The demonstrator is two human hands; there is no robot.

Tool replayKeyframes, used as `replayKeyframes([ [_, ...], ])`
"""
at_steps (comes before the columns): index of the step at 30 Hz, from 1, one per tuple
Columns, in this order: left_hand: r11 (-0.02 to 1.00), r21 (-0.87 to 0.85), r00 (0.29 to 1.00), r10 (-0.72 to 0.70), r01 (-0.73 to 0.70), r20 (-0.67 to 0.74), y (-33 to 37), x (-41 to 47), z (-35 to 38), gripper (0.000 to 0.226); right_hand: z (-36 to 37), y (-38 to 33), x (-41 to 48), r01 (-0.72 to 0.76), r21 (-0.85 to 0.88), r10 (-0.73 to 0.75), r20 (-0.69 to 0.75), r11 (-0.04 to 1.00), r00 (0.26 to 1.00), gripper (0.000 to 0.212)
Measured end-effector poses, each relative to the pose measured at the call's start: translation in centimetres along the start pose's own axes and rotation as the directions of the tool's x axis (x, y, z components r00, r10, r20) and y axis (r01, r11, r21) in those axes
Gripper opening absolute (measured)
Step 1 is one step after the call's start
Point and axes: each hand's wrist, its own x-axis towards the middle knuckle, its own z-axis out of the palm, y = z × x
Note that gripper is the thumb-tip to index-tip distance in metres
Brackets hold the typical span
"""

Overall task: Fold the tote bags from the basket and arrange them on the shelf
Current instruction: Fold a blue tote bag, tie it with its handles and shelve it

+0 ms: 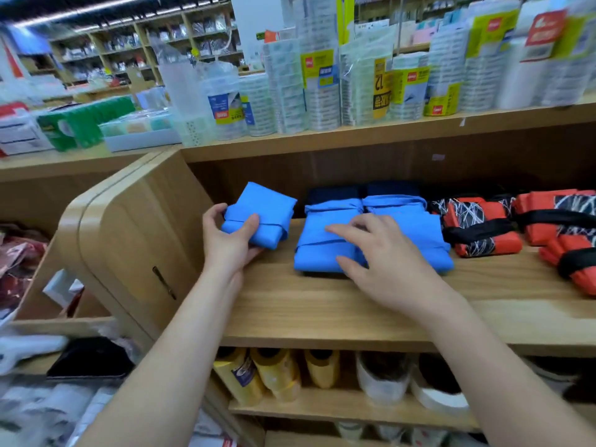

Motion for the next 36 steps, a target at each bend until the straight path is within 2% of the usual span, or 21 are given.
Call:
replayKeyframes([
  [3,0.996,0.066,0.998,-0.057,0.059,-0.038,-1.4,2.0,0.5,0.044,0.5,-0.2,0.4,0.022,-0.161,-0.003,0.114,0.987,0.994,0.053],
  [6,0.950,0.305,0.998,-0.057,0.064,-0.032,-1.6,3.4,0.6,0.044,0.6,-0.1,0.8,0.026,-0.244,0.005,0.124,0.969,0.992,0.053],
  [9,0.844,0.535,0.999,0.046,-0.032,-0.013,-1.7,4.6,0.1,0.047,0.5,-0.1,0.8,0.022,-0.276,0.007,0.102,0.961,0.995,0.050],
  [12,0.736,0.673,0.997,0.077,-0.070,0.019,-1.8,5.7,0.2,0.046,0.4,0.0,0.6,0.012,-0.269,0.013,0.089,0.963,0.996,0.051],
  [15,0.562,0.819,0.992,0.109,-0.115,0.064,-1.7,6.2,0.6,0.039,0.4,0.2,0.4,0.006,-0.253,0.011,0.066,0.968,0.998,0.052],
  [18,0.487,0.861,0.987,0.125,-0.148,0.099,-1.9,6.4,0.6,0.037,0.6,0.3,0.2,-0.003,-0.225,0.006,0.014,0.974,1.000,0.053],
  [22,0.442,0.877,0.981,0.113,-0.189,0.155,-1.7,5.3,-0.1,0.050,1.3,0.6,-0.4,-0.001,-0.131,-0.014,-0.112,0.991,0.994,0.049],
  [25,0.477,0.823,0.950,0.200,-0.309,0.240,-1.4,2.5,-0.5,0.042,1.4,0.8,-1.4,0.032,-0.032,-0.039,-0.242,0.999,0.969,0.042],
  [27,0.530,0.732,0.904,0.259,-0.428,0.341,-1.4,-0.6,-0.7,0.021,1.0,0.8,-2.4,0.040,0.006,-0.036,-0.305,0.999,0.952,0.040],
  [29,0.511,0.640,0.819,0.344,-0.574,0.459,-1.5,-3.8,-1.1,0.009,0.4,0.9,-3.8,0.053,0.027,-0.040,-0.346,0.998,0.937,0.042],
  [33,0.372,0.459,0.589,0.438,-0.807,0.679,-1.9,-9.0,-1.3,0.007,-1.6,1.7,-7.8,0.033,0.035,-0.018,-0.362,0.999,0.932,0.030],
  [36,0.343,0.332,0.460,0.426,-0.879,0.779,-2.8,-12.1,-0.4,0.011,-3.4,3.0,-11.6,-0.006,-0.060,-0.015,-0.343,0.998,0.939,0.028],
])
